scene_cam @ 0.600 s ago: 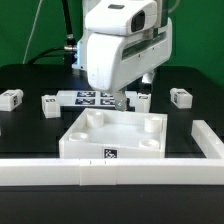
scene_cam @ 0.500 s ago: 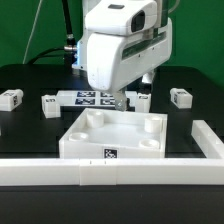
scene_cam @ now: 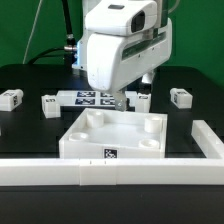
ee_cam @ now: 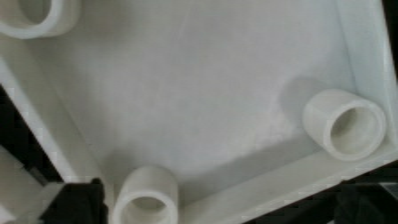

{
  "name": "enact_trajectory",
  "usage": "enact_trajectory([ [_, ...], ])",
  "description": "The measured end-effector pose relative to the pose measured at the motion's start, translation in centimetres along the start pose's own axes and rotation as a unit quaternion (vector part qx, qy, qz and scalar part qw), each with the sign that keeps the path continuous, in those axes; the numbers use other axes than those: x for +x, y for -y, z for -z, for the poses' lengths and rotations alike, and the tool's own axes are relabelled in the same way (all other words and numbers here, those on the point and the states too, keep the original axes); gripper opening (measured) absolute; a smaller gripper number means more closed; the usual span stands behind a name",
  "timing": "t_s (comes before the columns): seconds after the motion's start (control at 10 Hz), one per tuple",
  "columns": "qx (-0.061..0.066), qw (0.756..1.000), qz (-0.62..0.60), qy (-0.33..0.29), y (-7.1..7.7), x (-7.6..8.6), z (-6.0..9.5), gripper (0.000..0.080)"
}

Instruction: Assemble one leg

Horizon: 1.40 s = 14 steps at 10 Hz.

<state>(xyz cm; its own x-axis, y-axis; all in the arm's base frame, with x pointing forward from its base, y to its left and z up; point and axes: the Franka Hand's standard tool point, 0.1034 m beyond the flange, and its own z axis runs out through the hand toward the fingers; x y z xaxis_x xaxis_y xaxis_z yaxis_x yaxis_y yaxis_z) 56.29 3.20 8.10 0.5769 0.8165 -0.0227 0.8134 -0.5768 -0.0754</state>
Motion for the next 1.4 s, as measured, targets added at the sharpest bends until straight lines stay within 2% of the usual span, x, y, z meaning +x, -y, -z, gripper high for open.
enact_trajectory([
  [0.2,0.001,1.0,0.0,0.001,0.1,0.0,-0.1,0.065],
  [0.4,-0.001,0.997,0.079,0.009,0.9,-0.9,-0.6,0.065],
  [0.6,-0.005,0.984,0.177,0.032,1.6,-1.5,-1.0,0.065],
  [1.2,-0.003,0.982,0.188,0.038,1.7,-1.8,-1.3,0.065],
  [1.3,-0.008,0.981,0.189,0.033,2.3,-2.1,-1.9,0.065],
  [1.4,-0.008,0.981,0.191,0.029,3.7,-2.8,-2.9,0.065],
])
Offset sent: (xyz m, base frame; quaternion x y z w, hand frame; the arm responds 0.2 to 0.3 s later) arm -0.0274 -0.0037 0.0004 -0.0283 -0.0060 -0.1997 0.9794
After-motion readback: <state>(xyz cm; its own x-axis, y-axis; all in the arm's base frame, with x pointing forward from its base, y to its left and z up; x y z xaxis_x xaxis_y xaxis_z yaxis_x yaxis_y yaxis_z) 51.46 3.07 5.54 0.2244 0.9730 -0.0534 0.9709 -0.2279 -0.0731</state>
